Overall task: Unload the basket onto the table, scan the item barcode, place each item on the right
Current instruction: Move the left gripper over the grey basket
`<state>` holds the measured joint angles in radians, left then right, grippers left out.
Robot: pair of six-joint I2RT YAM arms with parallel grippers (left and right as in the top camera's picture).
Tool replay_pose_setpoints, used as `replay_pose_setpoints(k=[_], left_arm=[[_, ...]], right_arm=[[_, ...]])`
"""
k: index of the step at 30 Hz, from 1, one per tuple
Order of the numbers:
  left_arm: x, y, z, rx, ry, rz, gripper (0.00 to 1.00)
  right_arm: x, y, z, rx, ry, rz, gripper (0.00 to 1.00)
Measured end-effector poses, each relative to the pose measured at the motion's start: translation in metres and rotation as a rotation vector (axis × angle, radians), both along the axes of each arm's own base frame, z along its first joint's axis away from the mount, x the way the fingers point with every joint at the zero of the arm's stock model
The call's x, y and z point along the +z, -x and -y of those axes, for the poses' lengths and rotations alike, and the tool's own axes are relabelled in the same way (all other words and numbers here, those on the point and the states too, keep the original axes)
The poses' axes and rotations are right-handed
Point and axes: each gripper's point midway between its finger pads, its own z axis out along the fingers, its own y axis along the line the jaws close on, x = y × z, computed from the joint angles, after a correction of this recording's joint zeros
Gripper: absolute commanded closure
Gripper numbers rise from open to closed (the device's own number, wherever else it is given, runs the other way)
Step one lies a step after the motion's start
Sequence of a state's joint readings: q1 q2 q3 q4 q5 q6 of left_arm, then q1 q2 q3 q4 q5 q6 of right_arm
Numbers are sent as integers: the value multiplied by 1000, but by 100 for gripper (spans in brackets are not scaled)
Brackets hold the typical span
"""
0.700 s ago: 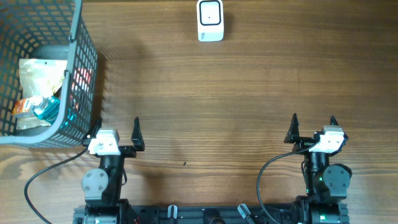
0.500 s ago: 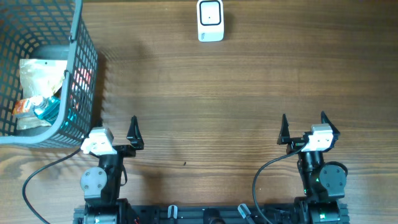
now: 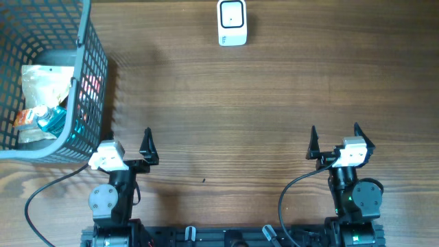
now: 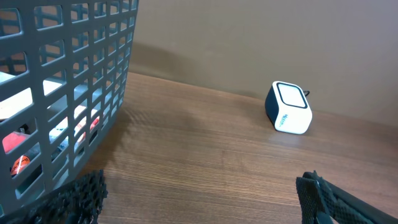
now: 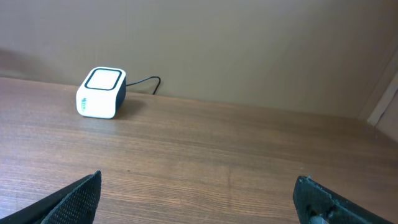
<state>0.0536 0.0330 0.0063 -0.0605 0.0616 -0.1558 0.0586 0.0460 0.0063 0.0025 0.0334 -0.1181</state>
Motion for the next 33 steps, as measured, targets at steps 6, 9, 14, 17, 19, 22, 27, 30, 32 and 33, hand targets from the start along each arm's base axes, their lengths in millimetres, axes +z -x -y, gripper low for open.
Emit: replay_pose_setpoints(k=[6,9,14,17,19,22,27,30,32,33], left_arm=[[0,0,0,0,0,0,0],[0,0,0,0,0,0,0],[0,0,0,0,0,1,0],[9,0,15,-84,70,33,0],[22,6,49,-278,201,59,0],[64,24,81,-503,254,192,0],[99,46,101,-658,197,310,0],[125,45,96,-603,156,276,0],[140,40,83,-502,163,161,0],[143,33,73,-421,182,21,0]], right_arm=[[0,0,0,0,0,0,0],[0,0,0,0,0,0,0],[0,0,0,0,0,0,0],[0,0,0,0,0,0,0],[0,0,0,0,0,0,0],[0,0,0,0,0,-1,0],[0,0,0,0,0,0,0],[0,0,0,0,0,0,0],[0,0,0,0,1,-2,0],[-1,0,0,0,1,-3,0]])
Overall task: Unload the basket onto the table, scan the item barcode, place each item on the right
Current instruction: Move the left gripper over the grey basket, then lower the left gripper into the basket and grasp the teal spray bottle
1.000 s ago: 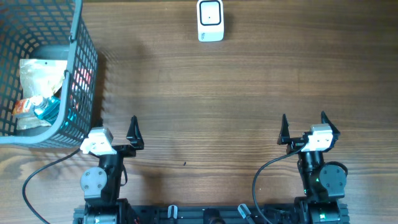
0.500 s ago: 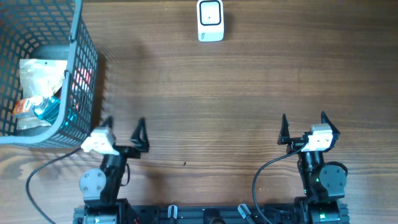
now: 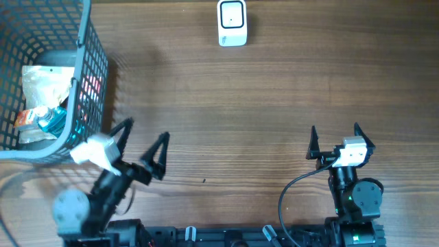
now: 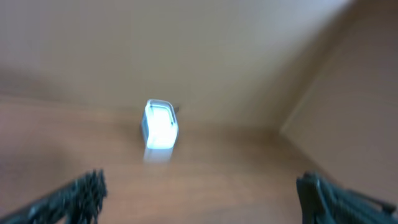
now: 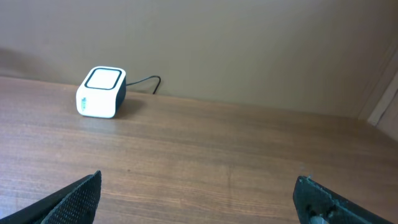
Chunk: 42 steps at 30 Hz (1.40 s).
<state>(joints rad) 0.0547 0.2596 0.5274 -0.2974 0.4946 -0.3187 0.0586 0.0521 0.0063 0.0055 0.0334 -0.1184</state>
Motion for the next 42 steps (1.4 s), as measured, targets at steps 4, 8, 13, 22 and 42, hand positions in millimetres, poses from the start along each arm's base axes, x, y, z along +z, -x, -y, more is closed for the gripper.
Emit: replay_pose_setpoints(k=[4,8,13,22,42], left_arm=[[46,-21,-3,12,-19,-111,0],[64,-33,-5,19,-21,-252,0],[78,-71,-53,253,-164,-658,0],[133,-101,-231,874,17,-679,0],[-39,-82,-286,1024,303,-1360,0]], right_arm=[[0,0,0,0,0,-2,0],[-1,0,0,0,0,-3,0],[-1,0,0,0,1,-4,0],[-1,0,0,0,1,-3,0],[-1,0,0,0,1,-3,0]])
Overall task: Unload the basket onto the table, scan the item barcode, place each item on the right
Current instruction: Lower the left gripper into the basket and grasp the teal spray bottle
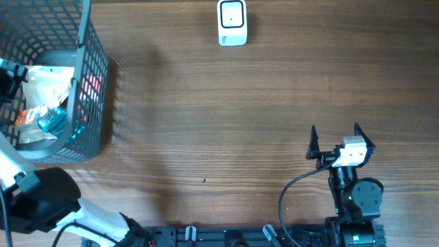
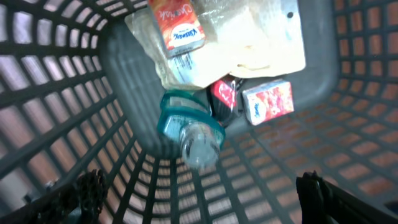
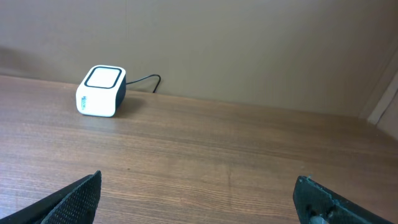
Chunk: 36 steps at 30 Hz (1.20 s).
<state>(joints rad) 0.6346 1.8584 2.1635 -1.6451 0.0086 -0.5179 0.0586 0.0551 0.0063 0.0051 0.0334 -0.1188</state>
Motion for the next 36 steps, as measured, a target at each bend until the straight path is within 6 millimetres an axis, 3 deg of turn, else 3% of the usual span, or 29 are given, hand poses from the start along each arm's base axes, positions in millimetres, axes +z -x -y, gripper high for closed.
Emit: replay_pose_setpoints(k=[6,12,16,20,22,29,36], left_arm=[[-66,-8,5,-29,100,-59,0],[-72,-10,0,-77,73,-65,1],[-72,-8,-3,-135,46,-85,11],[-70,-17,-9,-240,3,-57,12],[-71,-19,-4,-306,13,-51,0],[-73,-12,17,-505,87,-53,1],[-121,-1,12,-524,89,-143,5]], right_arm=[[0,0,0,0,0,0,0],[0,0,0,0,0,0,0],[0,0,0,0,0,0,0],[0,0,0,0,0,0,0],[0,0,0,0,0,0,0],[0,0,0,0,0,0,0],[0,0,0,0,0,0,0]])
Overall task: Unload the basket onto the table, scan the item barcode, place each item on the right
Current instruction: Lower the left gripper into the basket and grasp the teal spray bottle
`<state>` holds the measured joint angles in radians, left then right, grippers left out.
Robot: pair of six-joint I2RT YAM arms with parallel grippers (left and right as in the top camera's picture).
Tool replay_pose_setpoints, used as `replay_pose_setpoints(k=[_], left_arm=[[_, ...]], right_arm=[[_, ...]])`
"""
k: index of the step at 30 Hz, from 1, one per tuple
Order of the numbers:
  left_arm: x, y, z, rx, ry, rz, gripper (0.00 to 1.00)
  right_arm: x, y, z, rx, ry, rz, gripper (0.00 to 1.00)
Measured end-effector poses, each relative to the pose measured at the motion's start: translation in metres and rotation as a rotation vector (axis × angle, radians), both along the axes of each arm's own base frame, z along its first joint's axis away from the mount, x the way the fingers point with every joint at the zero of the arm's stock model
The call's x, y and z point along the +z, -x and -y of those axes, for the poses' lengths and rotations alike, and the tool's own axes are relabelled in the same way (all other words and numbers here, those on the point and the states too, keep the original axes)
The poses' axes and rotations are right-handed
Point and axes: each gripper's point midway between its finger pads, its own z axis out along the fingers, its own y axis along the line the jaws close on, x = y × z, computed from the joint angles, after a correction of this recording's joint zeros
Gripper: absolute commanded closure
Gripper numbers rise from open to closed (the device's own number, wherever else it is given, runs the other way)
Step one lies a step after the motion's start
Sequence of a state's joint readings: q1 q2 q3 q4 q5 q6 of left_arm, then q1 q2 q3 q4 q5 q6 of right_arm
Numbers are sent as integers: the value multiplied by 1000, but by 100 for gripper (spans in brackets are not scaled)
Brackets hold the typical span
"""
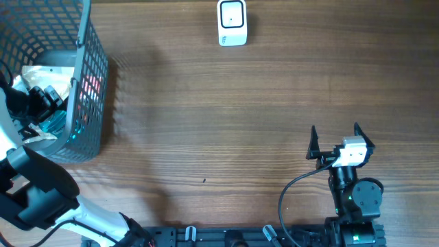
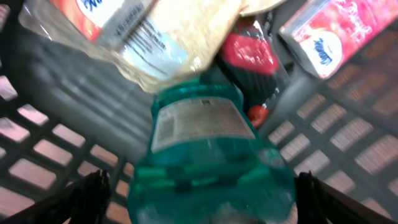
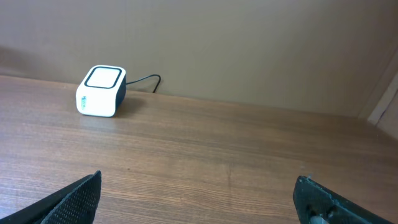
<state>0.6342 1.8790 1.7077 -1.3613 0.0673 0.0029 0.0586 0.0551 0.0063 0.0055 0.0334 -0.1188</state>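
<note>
A teal bottle (image 2: 208,155) with a white printed label lies in the grey mesh basket (image 1: 90,82); the overhead view shows it too (image 1: 56,122). My left gripper (image 2: 202,202) is down inside the basket and open, one finger on each side of the bottle, not closed on it. In the overhead view the left gripper (image 1: 38,103) sits over the basket's contents. The white barcode scanner (image 1: 232,22) stands at the table's far edge, also in the right wrist view (image 3: 101,92). My right gripper (image 1: 335,140) is open and empty near the front right.
In the basket, a clear snack bag (image 2: 168,31) with a red label partly overlaps the bottle. A red tissue box (image 2: 329,31) and a small red pack (image 2: 252,53) lie beside it. The basket's walls closely surround the left gripper. A cable runs back from the scanner (image 3: 146,83).
My left gripper has dropped lower into the basket. The teal bottle, then well below it, now fills the space between its open fingers. The right arm has not moved.
Both grippers were open at the table's front, the left one beside the basket. Then the left arm was lifted and turned. Then it looked down into the basket from above. Now it is deep inside, astride the teal bottle.
</note>
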Motion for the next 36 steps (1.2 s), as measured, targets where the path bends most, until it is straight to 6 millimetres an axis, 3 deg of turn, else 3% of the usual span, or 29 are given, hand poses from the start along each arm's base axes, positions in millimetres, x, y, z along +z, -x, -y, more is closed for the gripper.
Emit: replay_pose_setpoints(k=[5,8,9,15,17,21,24,26,29,36], left_arm=[[-2,-1,-5,0,-23,2,14],[-1,-3,5,-2,31,20,27],[-1,-5,9,-2,49,28,27],[2,-10,25,-7,140,71,23],[5,-20,35,-10,203,127,23],[10,-38,36,-21,223,215,23],[13,-46,34,-28,219,253,14],[17,-51,31,-41,205,279,0],[20,-56,30,-51,202,304,0],[16,-45,27,303,247,202,0]], right_arm=[[0,0,0,0,0,0,0],[0,0,0,0,0,0,0],[0,0,0,0,0,0,0],[0,0,0,0,0,0,0],[0,0,0,0,0,0,0],[0,0,0,0,0,0,0],[0,0,0,0,0,0,0],[0,0,0,0,0,0,0],[0,0,0,0,0,0,0],[0,0,0,0,0,0,0]])
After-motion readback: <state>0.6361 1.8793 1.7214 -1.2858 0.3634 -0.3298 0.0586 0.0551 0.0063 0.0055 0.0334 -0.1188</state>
